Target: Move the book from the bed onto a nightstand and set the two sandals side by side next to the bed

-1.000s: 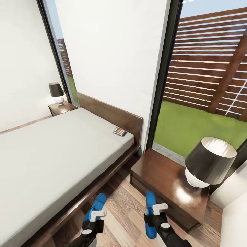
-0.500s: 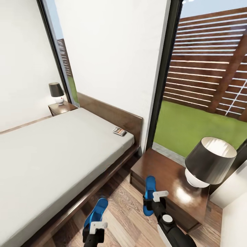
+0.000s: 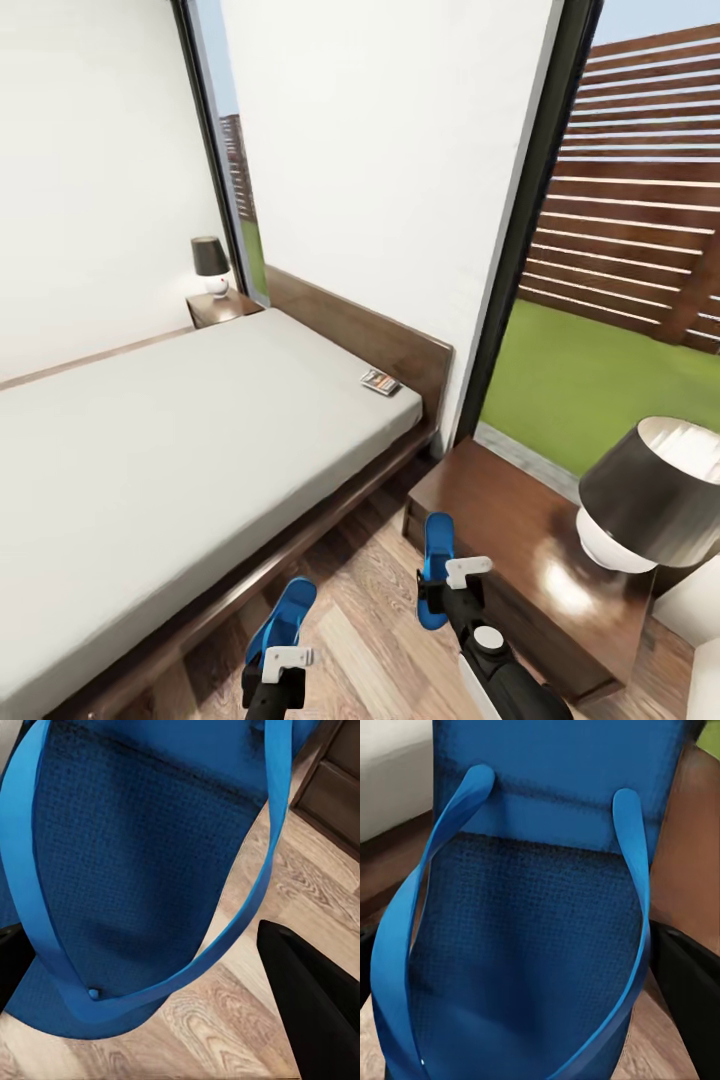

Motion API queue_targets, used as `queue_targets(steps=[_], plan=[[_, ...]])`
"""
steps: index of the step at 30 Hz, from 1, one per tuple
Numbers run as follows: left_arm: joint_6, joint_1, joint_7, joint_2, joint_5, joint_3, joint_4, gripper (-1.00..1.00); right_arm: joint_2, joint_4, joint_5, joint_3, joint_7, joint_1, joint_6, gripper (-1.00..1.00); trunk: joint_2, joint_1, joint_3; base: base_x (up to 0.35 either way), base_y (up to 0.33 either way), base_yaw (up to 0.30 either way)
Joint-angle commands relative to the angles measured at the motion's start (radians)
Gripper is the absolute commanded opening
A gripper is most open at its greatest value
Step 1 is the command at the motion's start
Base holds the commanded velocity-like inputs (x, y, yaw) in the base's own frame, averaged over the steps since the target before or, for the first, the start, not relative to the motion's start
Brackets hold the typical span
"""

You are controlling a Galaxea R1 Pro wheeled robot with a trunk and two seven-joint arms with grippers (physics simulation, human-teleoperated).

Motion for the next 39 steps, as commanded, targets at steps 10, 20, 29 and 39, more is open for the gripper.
queue_targets(steps=[10, 20, 29, 39], plan=[[-0.003, -0.001, 0.007, 0.000, 0.007, -0.009, 0.001, -1.00, -0.001, 0.000, -0.010, 0.005, -0.008, -0.001, 0.002, -1.00, -0.002, 0.000, -0.002, -0.079, 0.000, 0.109], [-0.003, -0.001, 0.008, 0.000, 0.007, -0.009, 0.001, -1.00, -0.001, 0.000, -0.010, 0.005, -0.008, -0.001, 0.002, -1.00, -0.002, 0.000, -0.002, -0.001, 0.000, 0.170], [-0.003, -0.001, 0.009, 0.000, 0.007, -0.009, 0.001, -1.00, -0.001, 0.000, -0.010, 0.005, -0.008, -0.001, 0.001, -1.00, -0.002, 0.000, -0.002, 0.041, 0.000, 0.019], [-0.002, -0.001, 0.009, 0.000, 0.007, -0.009, 0.001, -1.00, -0.001, 0.000, -0.010, 0.005, -0.008, -0.001, 0.002, -1.00, -0.002, 0.000, -0.002, 0.195, 0.000, 0.001]])
